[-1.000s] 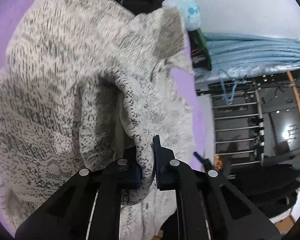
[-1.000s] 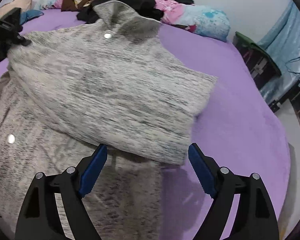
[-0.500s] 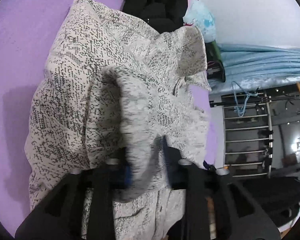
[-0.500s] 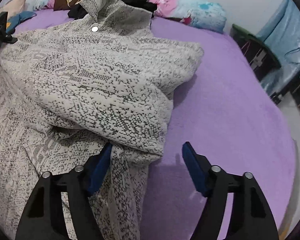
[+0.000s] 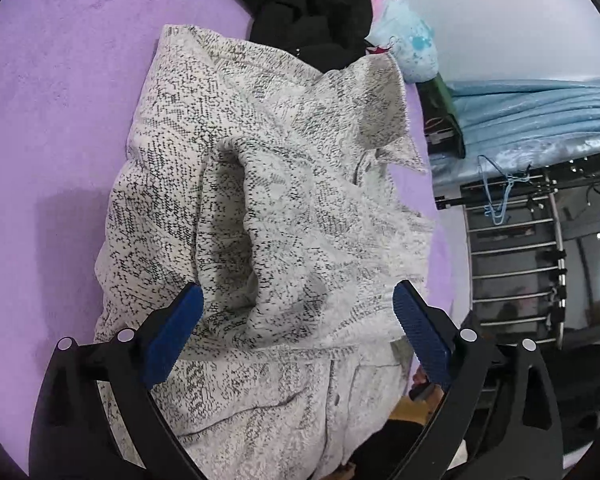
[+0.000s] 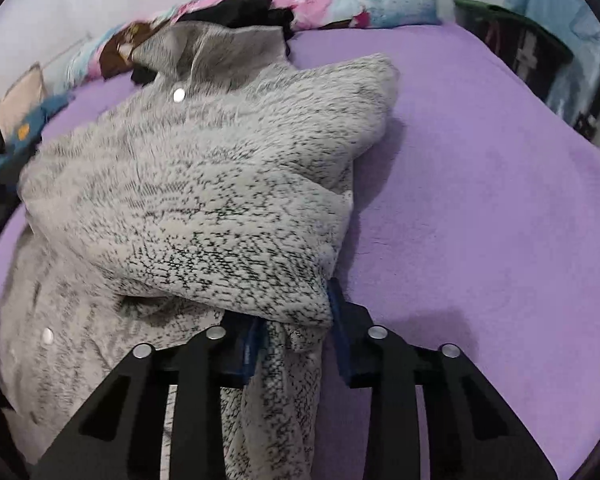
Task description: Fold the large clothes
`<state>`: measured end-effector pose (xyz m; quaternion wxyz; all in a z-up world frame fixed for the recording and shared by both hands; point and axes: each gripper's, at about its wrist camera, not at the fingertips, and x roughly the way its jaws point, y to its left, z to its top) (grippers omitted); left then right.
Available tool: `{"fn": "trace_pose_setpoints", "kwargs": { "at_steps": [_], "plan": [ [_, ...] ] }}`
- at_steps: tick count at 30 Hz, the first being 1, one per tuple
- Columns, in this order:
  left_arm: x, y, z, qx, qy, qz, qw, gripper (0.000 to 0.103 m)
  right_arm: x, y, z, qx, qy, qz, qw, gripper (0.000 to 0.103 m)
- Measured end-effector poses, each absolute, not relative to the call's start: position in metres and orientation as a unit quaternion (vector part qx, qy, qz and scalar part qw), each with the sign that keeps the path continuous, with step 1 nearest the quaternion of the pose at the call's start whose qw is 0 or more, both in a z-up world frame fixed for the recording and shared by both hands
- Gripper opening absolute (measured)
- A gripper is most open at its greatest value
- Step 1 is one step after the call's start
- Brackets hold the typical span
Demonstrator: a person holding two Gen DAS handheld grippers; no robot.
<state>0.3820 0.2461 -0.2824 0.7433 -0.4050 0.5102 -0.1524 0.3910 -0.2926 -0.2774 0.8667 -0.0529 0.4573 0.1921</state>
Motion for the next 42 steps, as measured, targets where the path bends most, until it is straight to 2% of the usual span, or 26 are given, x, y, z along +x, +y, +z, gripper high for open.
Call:
{"fn": "trace_pose_setpoints", "kwargs": {
  "at_steps": [3, 8, 13, 18, 22, 24, 25, 26, 30, 32, 38, 42],
  "plan": [
    [0.379, 0.242, -0.277, -0.400, 0.508, -0.153, 0.747, 0.092, 0.372, -0.282, -0.262, -0.104, 0.424, 0.177, 0.882, 0.024],
    [0.379, 0.232, -0.275, -0.388, 0.509, -0.162, 0.751, 0.092, 0.328, -0.235, -0.245, -0.346, 0.314, 0.117, 0.876, 0.022],
    [0.380, 0.219, -0.276, -0.366, 0.519, -0.162, 0.755, 0.092, 0.314, -0.236, -0.253, -0.399, 0.303, 0.109, 0.858, 0.022],
    [0.382, 0.215, -0.280, -0.362, 0.527, -0.166, 0.751, 0.092, 0.335, -0.256, -0.294, -0.364, 0.397, 0.135, 0.832, 0.023],
    [0.383, 0.218, -0.280, -0.362, 0.527, -0.165, 0.751, 0.092, 0.341, -0.261, -0.278, -0.331, 0.404, 0.140, 0.841, 0.025],
    [0.382, 0.220, -0.278, -0.360, 0.529, -0.163, 0.751, 0.092, 0.338, -0.268, -0.263, -0.319, 0.400, 0.143, 0.847, 0.036],
    [0.381, 0.219, -0.276, -0.355, 0.530, -0.162, 0.753, 0.092, 0.335, -0.271, -0.254, -0.318, 0.395, 0.144, 0.849, 0.051],
    [0.380, 0.217, -0.273, -0.346, 0.531, -0.161, 0.756, 0.092, 0.331, -0.274, -0.244, -0.316, 0.386, 0.148, 0.854, 0.054],
    [0.375, 0.203, -0.259, -0.324, 0.528, -0.160, 0.769, 0.093, 0.332, -0.284, -0.200, -0.226, 0.351, 0.175, 0.892, 0.057],
    [0.375, 0.193, -0.250, -0.301, 0.527, -0.164, 0.778, 0.093, 0.340, -0.283, -0.190, -0.167, 0.341, 0.186, 0.906, 0.064],
    [0.371, 0.185, -0.231, -0.272, 0.526, -0.146, 0.793, 0.093, 0.379, -0.259, -0.221, -0.067, 0.378, 0.220, 0.897, 0.063],
    [0.366, 0.190, -0.212, -0.275, 0.509, -0.159, 0.800, 0.093, 0.384, -0.249, -0.255, -0.076, 0.423, 0.211, 0.878, 0.063]
  ]
}}
